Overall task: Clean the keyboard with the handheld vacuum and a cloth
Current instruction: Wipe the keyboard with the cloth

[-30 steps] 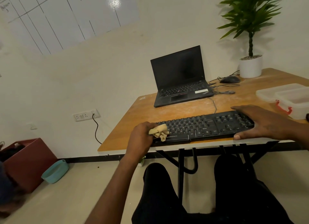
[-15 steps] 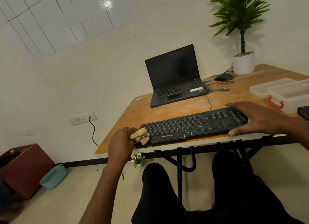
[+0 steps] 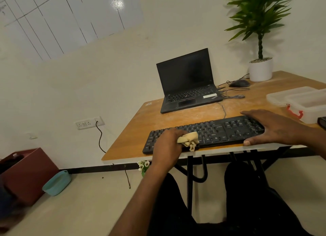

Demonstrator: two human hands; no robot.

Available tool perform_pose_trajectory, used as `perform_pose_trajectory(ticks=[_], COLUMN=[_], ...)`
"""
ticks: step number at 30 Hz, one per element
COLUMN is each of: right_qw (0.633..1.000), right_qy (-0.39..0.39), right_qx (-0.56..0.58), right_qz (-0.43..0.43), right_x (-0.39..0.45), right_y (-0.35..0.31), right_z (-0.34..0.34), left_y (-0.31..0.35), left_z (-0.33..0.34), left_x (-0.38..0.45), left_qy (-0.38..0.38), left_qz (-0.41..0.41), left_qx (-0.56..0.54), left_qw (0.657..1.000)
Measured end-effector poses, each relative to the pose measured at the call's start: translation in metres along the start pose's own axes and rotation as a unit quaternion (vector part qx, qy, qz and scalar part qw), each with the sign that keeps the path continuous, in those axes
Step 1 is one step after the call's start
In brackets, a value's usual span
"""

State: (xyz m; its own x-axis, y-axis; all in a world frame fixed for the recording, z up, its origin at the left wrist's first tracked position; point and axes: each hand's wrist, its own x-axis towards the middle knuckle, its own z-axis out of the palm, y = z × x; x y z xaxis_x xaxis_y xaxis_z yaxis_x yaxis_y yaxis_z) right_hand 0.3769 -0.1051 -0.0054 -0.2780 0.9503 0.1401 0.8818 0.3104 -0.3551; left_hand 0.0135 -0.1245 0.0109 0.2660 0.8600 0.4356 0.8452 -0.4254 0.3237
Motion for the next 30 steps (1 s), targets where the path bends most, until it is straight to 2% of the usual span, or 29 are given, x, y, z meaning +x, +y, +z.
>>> perform_pose_trajectory(ticks=[3,6,11,18,21,30], right_qw=[1.0,1.0,1.0,1.0,1.0,1.0], right_qy=[0.0,0.001,0.003,0.001,0.001,0.003], right_qx=[0.002,0.001,0.001,0.0,0.001,0.001], right_qz=[0.0,-0.005,-0.001,0.003,0.005,0.002], right_x=[0.0,-0.001,-0.002,0.0,-0.001,-0.004], right_y=[-0.001,-0.003,-0.003,-0.001,0.0,-0.005], right_z=[0.0,0.001,-0.001,0.0,0.0,-0.001], left_y=[-0.005,-0.028,-0.037,0.008,0.006,-0.045], left_z=[-0.004,-0.018,-0.029,-0.001,-0.001,-0.032], left_x=[0.0,-0.007,-0.013,0.001,0.004,-0.009], left_qy=[0.012,0.024,0.033,0.021,0.02,0.051], left_qz=[-0.007,-0.049,-0.083,-0.01,-0.012,-0.097], left_qx=[0.022,0.054,0.05,0.034,0.032,0.048], left_qw=[1.0,0.997,0.995,0.999,0.999,0.993])
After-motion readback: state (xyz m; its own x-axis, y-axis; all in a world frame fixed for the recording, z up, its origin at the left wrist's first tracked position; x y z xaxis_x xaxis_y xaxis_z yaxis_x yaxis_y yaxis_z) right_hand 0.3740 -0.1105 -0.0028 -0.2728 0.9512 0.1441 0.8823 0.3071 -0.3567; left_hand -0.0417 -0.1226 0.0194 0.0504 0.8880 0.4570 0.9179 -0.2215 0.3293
